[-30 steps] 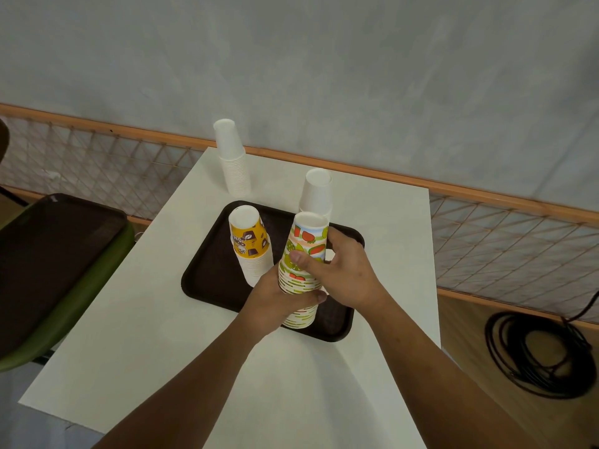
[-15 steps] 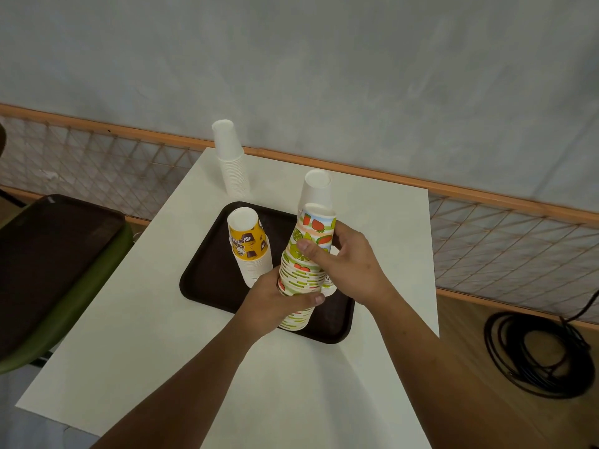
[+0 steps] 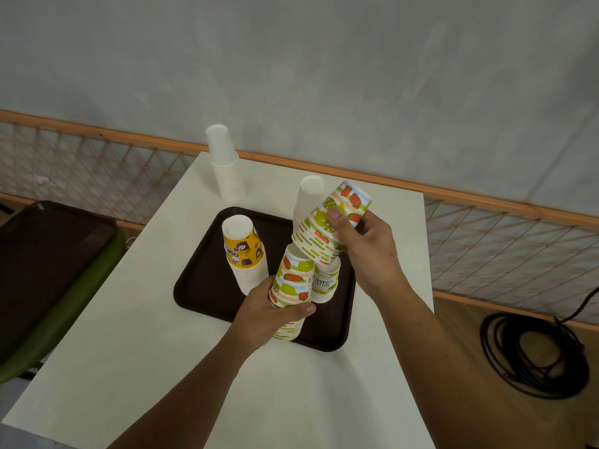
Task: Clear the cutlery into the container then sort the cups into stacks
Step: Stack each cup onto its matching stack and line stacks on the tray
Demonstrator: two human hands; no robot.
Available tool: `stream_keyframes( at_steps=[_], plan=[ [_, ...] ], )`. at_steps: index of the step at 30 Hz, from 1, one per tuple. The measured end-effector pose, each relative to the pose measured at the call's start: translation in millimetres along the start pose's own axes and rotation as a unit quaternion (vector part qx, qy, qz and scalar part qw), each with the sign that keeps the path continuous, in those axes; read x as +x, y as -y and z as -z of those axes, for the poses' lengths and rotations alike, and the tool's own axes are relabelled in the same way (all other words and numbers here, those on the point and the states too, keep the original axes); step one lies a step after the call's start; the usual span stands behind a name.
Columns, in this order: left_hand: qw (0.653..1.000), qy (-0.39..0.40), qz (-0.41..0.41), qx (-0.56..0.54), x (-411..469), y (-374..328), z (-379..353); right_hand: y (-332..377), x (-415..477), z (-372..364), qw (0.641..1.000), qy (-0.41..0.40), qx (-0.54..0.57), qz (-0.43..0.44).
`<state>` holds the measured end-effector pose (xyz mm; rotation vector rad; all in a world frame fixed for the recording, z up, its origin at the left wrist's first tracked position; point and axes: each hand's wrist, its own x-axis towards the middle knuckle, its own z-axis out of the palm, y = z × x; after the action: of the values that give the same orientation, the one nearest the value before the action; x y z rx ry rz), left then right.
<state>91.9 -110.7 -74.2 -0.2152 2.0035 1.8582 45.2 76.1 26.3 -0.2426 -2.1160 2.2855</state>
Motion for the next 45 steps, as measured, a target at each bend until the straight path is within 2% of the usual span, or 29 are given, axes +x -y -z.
stream_keyframes(
  at_steps=[2, 5, 8, 16, 23, 29, 33, 36, 38, 40, 42, 45],
  plan=[
    [1.0, 0.0, 0.001, -0.01, 1.5, 0.4, 1.8, 1.6, 1.7, 5.4, 0.999, -0.032, 0.018, 0.015],
    [1.0, -0.01, 0.0, -0.02, 1.4, 0.3, 4.7, -3.7, 5.4, 14.5, 0.995, -0.078, -0.033, 0.054],
    [0.999, -0.015, -0.002, -0.037, 0.1, 4.6, 8.6, -18.5, 8.2, 19.1, 0.991, -0.09, -0.064, 0.073],
    [0.999, -0.008, -0.006, -0.047, 0.5, 8.6, 15.7, -80.0, 4.2, 17.9, 0.965, -0.045, -0.246, 0.073],
    [0.999, 0.008, 0.004, -0.044, 1.9, 3.6, 18.5, -130.4, 10.3, 19.0, 0.95, -0.005, -0.311, 0.013],
    [0.998, 0.021, 0.008, -0.053, 1.2, -2.0, 16.8, -133.2, 20.6, 19.6, 0.944, 0.015, -0.329, 0.002],
    [0.997, 0.042, 0.016, -0.062, -1.0, -7.6, 13.1, -131.4, 17.0, 28.3, 0.935, 0.061, -0.349, -0.002],
    [0.996, 0.054, 0.024, -0.064, -1.9, -9.7, 11.7, -121.5, 8.9, 31.6, 0.926, -0.001, -0.377, 0.027],
    [0.996, 0.056, 0.022, -0.06, -2.8, -12.2, 9.8, -101.2, -4.1, 26.7, 0.931, -0.081, -0.345, 0.089],
    [0.997, 0.053, 0.021, -0.053, -2.2, -14.0, 8.0, -77.6, -18.7, 15.4, 0.934, -0.106, -0.297, 0.169],
    [0.997, 0.056, 0.015, -0.045, -2.6, -16.8, 6.3, -58.6, -28.7, 3.8, 0.942, -0.036, -0.284, 0.178],
    [0.997, 0.072, 0.003, -0.025, -3.6, -20.1, 4.5, -42.8, -31.7, -10.2, 0.954, 0.138, -0.26, 0.053]
  ],
)
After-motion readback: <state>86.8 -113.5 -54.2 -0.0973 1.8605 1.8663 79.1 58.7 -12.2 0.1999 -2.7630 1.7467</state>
